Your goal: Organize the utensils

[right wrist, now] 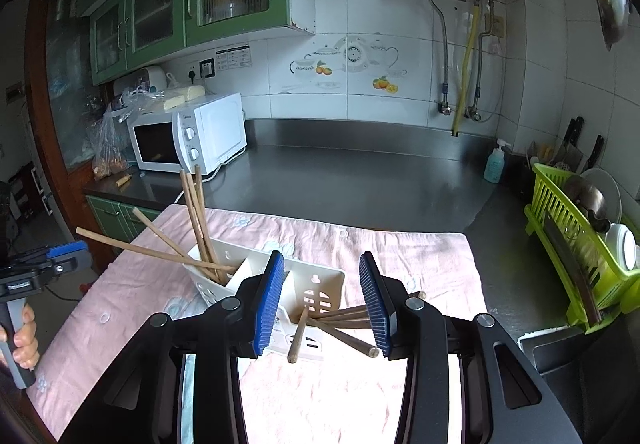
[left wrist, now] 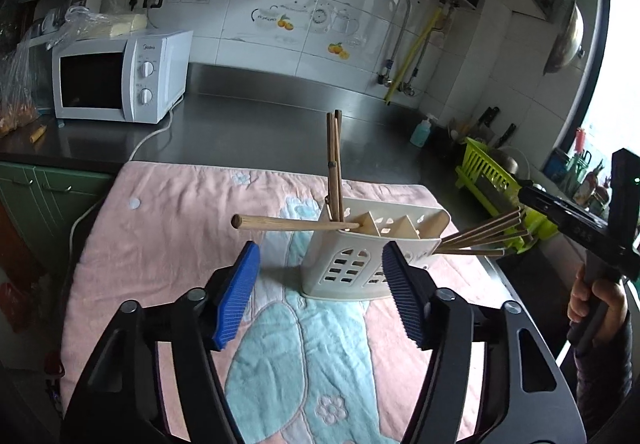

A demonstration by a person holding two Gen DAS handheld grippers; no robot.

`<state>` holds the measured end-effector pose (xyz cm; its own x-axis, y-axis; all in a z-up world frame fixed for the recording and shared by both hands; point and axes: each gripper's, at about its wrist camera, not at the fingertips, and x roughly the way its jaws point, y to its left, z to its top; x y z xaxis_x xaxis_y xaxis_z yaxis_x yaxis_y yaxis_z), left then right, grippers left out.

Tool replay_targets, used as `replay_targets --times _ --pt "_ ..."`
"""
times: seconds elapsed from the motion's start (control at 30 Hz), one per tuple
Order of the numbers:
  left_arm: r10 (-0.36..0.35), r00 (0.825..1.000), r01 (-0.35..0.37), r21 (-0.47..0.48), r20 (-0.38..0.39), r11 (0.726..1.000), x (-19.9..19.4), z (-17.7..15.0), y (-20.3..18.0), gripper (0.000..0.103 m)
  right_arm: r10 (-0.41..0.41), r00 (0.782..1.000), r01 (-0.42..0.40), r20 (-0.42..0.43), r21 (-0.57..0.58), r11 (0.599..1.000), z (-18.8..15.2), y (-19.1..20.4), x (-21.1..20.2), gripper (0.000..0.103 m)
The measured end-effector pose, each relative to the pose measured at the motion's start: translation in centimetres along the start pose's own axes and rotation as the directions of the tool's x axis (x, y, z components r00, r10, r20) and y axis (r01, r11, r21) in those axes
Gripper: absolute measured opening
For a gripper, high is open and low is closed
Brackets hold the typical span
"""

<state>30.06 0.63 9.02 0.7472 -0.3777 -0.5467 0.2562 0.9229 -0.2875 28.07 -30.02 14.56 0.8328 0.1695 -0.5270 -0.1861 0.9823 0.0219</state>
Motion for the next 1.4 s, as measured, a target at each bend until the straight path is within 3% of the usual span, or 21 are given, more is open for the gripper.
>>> replay_targets --times 0.27,0.33,0.37,0.47,0.67,0.93,1.07,1.17,1.23,1.37,1.4 --pt "0.005 0.997 0.001 -0.078 0.079 0.997 0.5 0.1 1.2 0.054 0.028 1.0 -0.027 0.015 -0.035 0.999 -0.6 1.3 -1.2 0.04" --pt "0.022 0.996 -0.015 -0.091 0.081 0.996 0.8 0.4 1.5 0.045 0.031 0.999 -0.031 0.021 -0.041 0.999 -0.7 1.6 -1.5 0.042" --pt "0.025 0.997 -0.018 -0.093 0.078 0.995 0.9 0.5 1.6 0.03 0.033 0.999 -0.032 0.024 -0.043 0.999 -0.7 1.7 -1.7 0.043" --pt "0.038 0.996 -0.031 -0.099 0.075 0.995 1.0 0.7 1.7 0.015 0.04 0.999 -0.038 0.031 -0.05 0.998 -0.7 1.9 -2.1 0.043" --pt "0.034 0.995 -0.027 -0.071 0.093 0.997 -0.1 2.0 0.9 0.011 0.049 0.998 -0.047 0.041 -0.061 0.997 -0.8 2.4 -2.6 0.043" --pt "0.012 0.994 -0.014 0.017 0.104 1.0 0.0 5.3 -2.9 0.012 0.054 0.998 -0.051 0.036 -0.063 0.997 -1.0 2.8 -2.3 0.044" --pt "-0.005 0.993 0.0 0.043 0.12 0.999 -0.2 5.1 -3.9 0.024 0.045 0.998 -0.042 0.039 -0.074 0.996 -1.5 3.1 -2.7 0.05" --pt "0.02 0.992 -0.025 0.038 0.122 0.999 -0.3 4.8 -4.2 0.048 0.045 0.998 -0.041 0.043 -0.078 0.996 -2.0 3.4 -3.2 0.051" --pt "0.023 0.992 -0.029 0.044 0.123 0.999 -0.6 4.4 -4.3 0.05 0.041 0.998 -0.037 0.047 -0.083 0.996 -2.5 3.6 -3.5 0.057" --pt "0.032 0.991 -0.039 0.055 0.128 0.998 -1.5 3.0 -4.4 0.06 0.043 0.998 -0.039 0.051 -0.076 0.996 -3.8 3.9 -4.0 0.06" --pt "0.035 0.991 -0.043 0.058 0.13 0.997 -1.8 2.6 -4.4 0.066 0.051 0.998 -0.048 0.048 -0.065 0.997 -4.3 3.9 -4.0 0.065"
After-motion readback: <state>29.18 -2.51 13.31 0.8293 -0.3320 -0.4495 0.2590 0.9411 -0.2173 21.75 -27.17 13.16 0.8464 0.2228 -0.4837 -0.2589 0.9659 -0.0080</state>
